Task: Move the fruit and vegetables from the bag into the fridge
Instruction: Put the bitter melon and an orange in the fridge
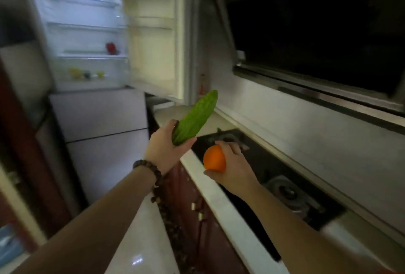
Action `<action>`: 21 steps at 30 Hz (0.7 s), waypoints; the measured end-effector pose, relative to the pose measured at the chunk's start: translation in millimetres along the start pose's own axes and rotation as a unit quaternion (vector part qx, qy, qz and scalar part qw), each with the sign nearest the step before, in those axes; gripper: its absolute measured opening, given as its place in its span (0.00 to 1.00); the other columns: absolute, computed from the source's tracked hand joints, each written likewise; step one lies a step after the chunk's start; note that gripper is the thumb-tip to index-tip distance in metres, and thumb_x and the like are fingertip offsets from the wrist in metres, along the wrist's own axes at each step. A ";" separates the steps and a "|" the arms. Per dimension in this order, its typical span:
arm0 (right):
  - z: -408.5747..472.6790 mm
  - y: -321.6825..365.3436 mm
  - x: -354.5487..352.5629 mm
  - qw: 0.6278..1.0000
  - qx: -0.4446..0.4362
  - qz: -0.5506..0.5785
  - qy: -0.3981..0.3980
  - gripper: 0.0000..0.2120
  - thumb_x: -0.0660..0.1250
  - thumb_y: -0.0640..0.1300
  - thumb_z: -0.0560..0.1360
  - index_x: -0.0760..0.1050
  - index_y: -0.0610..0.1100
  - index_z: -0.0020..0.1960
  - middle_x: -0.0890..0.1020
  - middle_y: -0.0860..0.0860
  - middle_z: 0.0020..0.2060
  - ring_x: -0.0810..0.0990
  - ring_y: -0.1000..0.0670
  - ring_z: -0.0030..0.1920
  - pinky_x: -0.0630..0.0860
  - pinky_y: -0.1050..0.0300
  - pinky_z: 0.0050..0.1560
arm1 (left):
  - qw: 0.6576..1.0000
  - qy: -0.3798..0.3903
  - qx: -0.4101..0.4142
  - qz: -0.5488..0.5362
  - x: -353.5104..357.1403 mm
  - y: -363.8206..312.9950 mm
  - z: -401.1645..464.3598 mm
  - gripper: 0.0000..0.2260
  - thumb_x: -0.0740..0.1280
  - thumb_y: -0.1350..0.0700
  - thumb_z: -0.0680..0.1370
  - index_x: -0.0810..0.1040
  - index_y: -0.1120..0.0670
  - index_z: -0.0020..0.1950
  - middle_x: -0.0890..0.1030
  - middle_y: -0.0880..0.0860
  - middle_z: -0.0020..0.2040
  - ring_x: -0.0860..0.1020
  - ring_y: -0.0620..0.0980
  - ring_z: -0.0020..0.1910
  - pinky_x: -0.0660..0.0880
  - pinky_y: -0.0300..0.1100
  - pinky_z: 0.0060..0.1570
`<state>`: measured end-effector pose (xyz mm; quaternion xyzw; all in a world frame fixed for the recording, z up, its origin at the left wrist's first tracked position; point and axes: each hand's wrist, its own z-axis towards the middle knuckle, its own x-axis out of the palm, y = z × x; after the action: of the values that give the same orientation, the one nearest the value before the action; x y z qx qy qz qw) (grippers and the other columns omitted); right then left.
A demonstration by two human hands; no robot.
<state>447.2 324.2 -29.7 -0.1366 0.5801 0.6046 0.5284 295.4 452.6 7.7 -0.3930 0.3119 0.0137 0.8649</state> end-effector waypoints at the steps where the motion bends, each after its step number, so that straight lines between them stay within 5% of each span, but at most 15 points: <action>1: 13.1 13.7 12.8 1.000 -0.013 0.002 0.007 0.41 0.74 0.57 0.66 0.57 0.53 0.72 0.60 0.51 0.69 0.69 0.45 0.64 0.72 0.49 0.61 | 1.000 -0.011 -0.014 0.015 -15.3 15.7 3.8 0.21 0.71 0.43 0.71 0.71 0.52 0.59 0.78 0.49 0.45 0.77 0.50 0.43 0.74 0.44 0.39; 12: 181.4 104.5 122.2 0.990 -0.134 0.020 0.047 0.40 0.75 0.56 0.66 0.60 0.52 0.71 0.64 0.50 0.67 0.70 0.44 0.63 0.73 0.48 0.58 | 0.977 -0.102 -0.150 0.108 -128.2 163.9 71.3 0.19 0.72 0.45 0.71 0.71 0.53 0.54 0.75 0.47 0.43 0.74 0.43 0.37 0.69 0.37 0.35; 21: 378.3 117.2 174.8 0.980 -0.189 0.034 0.043 0.40 0.76 0.54 0.64 0.62 0.50 0.71 0.65 0.48 0.66 0.72 0.44 0.62 0.72 0.49 0.58 | 0.956 -0.137 -0.205 0.156 -156.2 259.4 220.3 0.19 0.70 0.42 0.71 0.71 0.53 0.52 0.77 0.50 0.43 0.76 0.47 0.38 0.69 0.40 0.36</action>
<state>452.4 755.3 9.1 -0.2402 0.4816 0.7148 0.4466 216.4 818.0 28.9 -0.5025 0.2382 0.2664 0.7873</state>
